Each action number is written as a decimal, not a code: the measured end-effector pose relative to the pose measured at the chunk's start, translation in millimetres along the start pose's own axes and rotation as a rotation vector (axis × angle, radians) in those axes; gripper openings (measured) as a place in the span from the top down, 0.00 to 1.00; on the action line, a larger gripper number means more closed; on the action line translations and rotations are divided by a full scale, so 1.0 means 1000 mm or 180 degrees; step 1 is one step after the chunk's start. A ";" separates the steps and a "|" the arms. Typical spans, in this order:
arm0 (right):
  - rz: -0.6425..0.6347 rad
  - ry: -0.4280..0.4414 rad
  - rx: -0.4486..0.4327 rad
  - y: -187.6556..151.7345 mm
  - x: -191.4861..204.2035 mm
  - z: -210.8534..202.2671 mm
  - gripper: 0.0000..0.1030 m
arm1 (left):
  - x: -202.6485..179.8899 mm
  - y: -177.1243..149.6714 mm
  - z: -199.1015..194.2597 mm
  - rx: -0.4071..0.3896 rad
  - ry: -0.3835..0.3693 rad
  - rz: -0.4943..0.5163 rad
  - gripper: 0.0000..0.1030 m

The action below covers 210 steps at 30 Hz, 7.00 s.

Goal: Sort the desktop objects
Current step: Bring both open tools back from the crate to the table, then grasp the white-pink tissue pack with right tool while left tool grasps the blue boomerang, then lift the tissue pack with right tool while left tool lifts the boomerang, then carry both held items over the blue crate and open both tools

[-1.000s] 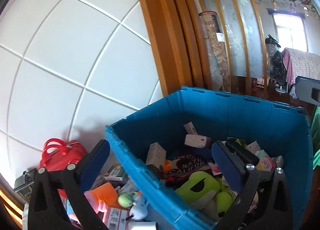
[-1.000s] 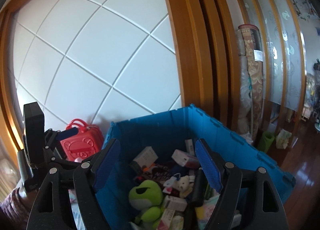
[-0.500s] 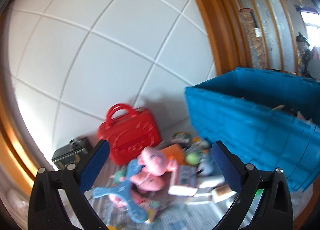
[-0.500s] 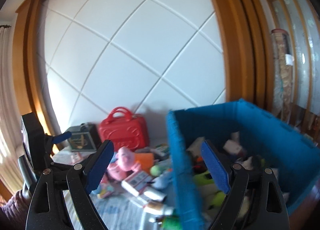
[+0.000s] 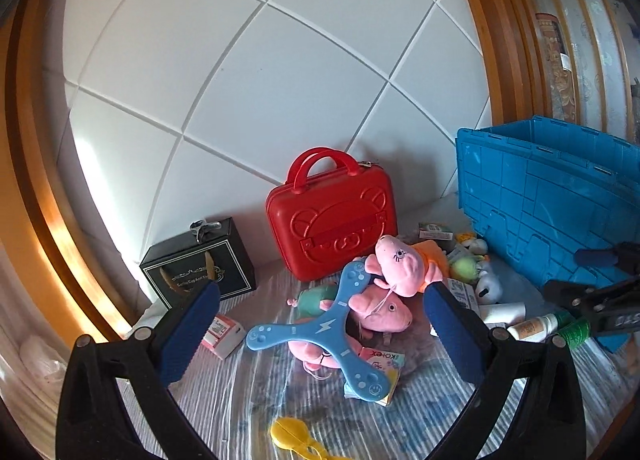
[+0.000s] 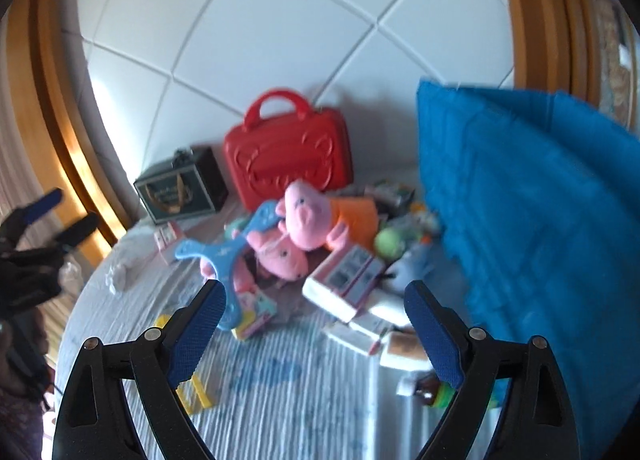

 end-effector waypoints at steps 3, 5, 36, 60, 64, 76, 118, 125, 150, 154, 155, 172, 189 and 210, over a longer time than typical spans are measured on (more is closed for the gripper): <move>0.0048 -0.0036 0.0212 0.005 0.008 0.052 0.11 | 0.007 -0.005 0.019 0.0079 0.0038 0.0032 0.00; 0.0146 -0.0015 0.0345 0.012 0.008 0.086 0.11 | 0.013 -0.013 0.036 0.0159 0.0065 -0.0017 0.00; 0.0631 -0.0024 0.1323 0.037 -0.045 0.267 0.06 | 0.004 -0.122 0.285 0.1681 -0.0411 -0.0795 0.55; 0.0060 -0.0088 0.1254 0.036 -0.004 0.251 0.24 | 0.028 -0.099 0.214 0.1287 -0.0762 -0.0628 0.68; -0.0140 -0.0058 0.0935 0.047 0.013 0.206 0.24 | 0.034 -0.084 0.187 0.1116 -0.0735 -0.0540 0.75; -0.0266 0.0150 0.0516 0.043 0.030 0.112 0.23 | 0.016 -0.127 0.176 0.1451 -0.0936 -0.0281 0.79; -0.0089 0.0204 0.0048 -0.001 0.038 -0.015 0.22 | -0.002 -0.178 0.162 0.1734 -0.0878 0.0239 0.67; -0.0033 0.0204 0.0198 -0.011 0.033 -0.009 0.22 | -0.020 -0.173 0.148 0.1560 -0.1004 0.0682 0.16; 0.0143 0.0158 0.0174 -0.016 0.023 -0.022 0.22 | 0.000 -0.125 0.119 0.1190 -0.0972 0.0668 0.68; 0.0083 0.0218 0.0164 -0.014 0.032 -0.023 0.22 | 0.003 -0.113 0.113 0.1134 -0.1028 0.0558 0.68; 0.0071 0.0222 0.0168 -0.014 0.033 -0.023 0.22 | 0.004 -0.115 0.114 0.1140 -0.1046 0.0546 0.68; 0.0089 -0.0036 -0.0404 0.019 0.015 -0.094 0.22 | -0.060 0.017 0.029 0.0256 -0.1448 0.0776 0.68; 0.0531 -0.1095 -0.0801 0.076 -0.217 -0.230 0.22 | -0.315 0.223 0.020 -0.0170 -0.2081 0.1261 0.68; 0.0782 -0.0725 -0.1259 0.064 -0.310 -0.255 0.09 | -0.356 0.212 -0.009 -0.0445 -0.1245 0.0717 0.16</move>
Point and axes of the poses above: each gripper's, at about its wrist camera, not at the fingertips, and z roughly the way its jaws point, x to its left, y to its top, the point moved 3 cm from there along z, roughly the way its jaws point, and after that the axes turned 10 degrees about x, right-handed, at the moved point
